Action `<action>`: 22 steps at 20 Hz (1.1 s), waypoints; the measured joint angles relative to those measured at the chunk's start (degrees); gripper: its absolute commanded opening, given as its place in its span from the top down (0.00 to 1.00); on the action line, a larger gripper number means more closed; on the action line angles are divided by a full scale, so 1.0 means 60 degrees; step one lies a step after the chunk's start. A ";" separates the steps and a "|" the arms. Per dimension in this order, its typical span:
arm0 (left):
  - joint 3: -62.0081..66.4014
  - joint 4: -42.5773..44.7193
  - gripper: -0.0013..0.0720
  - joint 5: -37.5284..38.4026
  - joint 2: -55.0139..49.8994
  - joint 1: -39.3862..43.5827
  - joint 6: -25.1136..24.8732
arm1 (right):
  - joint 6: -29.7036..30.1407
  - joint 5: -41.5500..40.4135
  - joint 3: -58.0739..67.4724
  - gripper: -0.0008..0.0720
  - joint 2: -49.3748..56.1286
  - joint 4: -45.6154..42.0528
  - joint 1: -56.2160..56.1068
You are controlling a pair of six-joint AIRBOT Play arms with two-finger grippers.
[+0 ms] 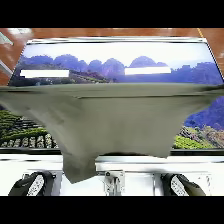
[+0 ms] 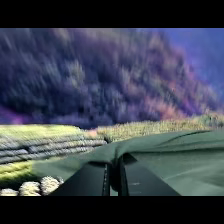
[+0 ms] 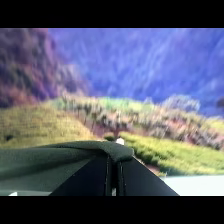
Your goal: Fold the shirts.
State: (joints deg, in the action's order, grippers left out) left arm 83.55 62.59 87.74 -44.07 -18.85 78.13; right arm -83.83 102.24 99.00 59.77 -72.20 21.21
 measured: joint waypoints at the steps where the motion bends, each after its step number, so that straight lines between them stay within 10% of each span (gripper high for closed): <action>1: -0.0477 -0.0047 0.93 -0.0306 -0.0393 0.0000 -0.0168 | 0.0007 -0.0288 -0.0444 0.90 0.0455 -0.0157 -0.0295; 13: -0.1752 -0.0750 0.93 -0.6481 -0.6277 0.1708 -0.1515 | -0.0674 -0.9624 -0.1807 0.90 0.5643 -0.1483 -0.2783; 22: -0.1778 -0.0841 0.93 -0.9464 -0.7960 0.2739 -0.1588 | -0.0849 -1.1449 -0.1829 0.90 0.7235 -0.0732 -0.2907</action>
State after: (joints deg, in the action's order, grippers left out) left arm 72.88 57.54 30.96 -91.83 -2.42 68.60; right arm -88.92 33.54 88.03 103.18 -76.60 3.77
